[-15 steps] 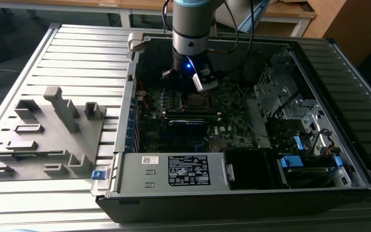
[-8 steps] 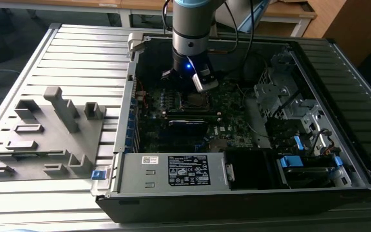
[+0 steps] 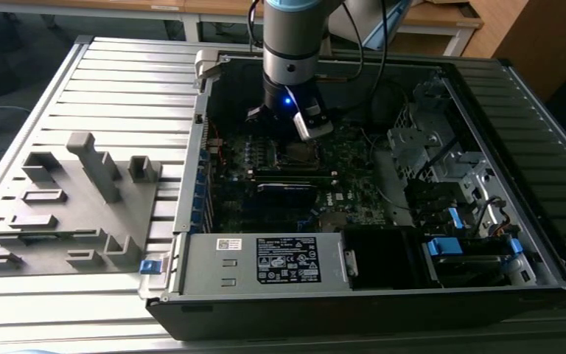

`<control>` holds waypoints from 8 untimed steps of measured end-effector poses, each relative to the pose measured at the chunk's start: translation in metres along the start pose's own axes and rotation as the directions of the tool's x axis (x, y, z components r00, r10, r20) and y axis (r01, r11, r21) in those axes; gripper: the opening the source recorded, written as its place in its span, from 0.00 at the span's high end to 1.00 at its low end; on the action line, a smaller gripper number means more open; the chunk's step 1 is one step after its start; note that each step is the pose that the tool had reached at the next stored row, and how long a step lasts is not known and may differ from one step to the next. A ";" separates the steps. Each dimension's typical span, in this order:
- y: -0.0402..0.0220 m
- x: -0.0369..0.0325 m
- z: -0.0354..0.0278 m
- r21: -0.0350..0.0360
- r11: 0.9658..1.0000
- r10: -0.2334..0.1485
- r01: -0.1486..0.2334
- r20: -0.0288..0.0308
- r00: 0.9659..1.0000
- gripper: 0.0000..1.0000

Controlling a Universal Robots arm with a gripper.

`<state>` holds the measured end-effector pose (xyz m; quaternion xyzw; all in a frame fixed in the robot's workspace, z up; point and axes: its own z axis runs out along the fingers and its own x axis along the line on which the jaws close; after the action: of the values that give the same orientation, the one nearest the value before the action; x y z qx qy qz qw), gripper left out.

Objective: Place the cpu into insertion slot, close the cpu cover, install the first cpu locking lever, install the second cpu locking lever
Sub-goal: 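Close the cpu cover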

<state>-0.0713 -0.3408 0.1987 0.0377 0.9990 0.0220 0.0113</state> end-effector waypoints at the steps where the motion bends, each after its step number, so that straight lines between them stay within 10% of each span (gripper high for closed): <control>1: 0.0000 0.0000 0.0000 0.000 1.000 0.000 0.000 0.000 1.000 0.89; 8: 0.0001 -0.0001 -0.0004 -0.001 1.000 0.000 0.000 0.001 1.000 0.89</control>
<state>-0.0712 -0.3407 0.1991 0.0377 0.9990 0.0223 0.0116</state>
